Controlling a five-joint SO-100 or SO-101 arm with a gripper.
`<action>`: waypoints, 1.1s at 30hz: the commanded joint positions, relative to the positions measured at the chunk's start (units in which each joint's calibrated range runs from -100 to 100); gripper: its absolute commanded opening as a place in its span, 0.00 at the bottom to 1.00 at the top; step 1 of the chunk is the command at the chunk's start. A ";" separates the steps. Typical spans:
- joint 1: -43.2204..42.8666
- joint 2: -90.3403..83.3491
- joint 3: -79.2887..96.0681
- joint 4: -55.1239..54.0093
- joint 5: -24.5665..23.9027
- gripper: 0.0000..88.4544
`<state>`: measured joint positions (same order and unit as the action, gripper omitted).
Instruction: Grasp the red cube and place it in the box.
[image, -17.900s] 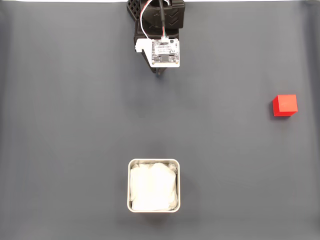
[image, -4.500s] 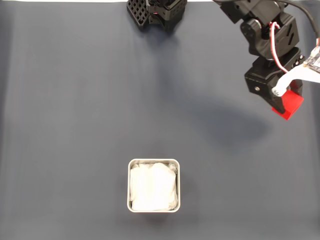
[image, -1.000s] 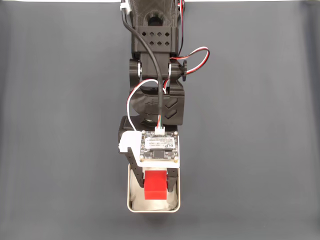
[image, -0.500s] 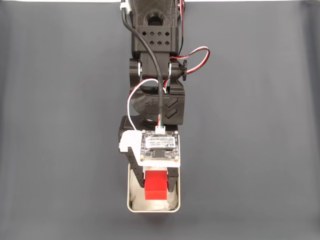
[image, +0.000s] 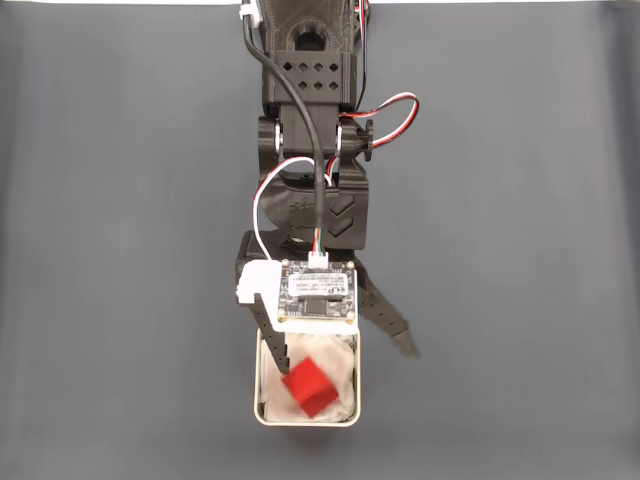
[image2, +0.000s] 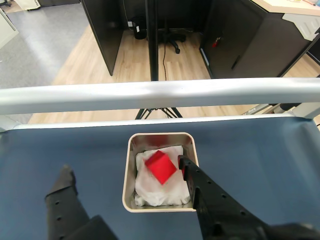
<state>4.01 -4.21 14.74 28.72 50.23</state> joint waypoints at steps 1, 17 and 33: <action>0.47 -3.67 -0.78 0.30 0.05 0.58; 0.40 -3.93 -0.78 -1.26 -0.15 0.59; 0.33 -4.28 -0.14 -1.75 -0.44 0.59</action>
<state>4.01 -4.39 14.92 28.08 50.23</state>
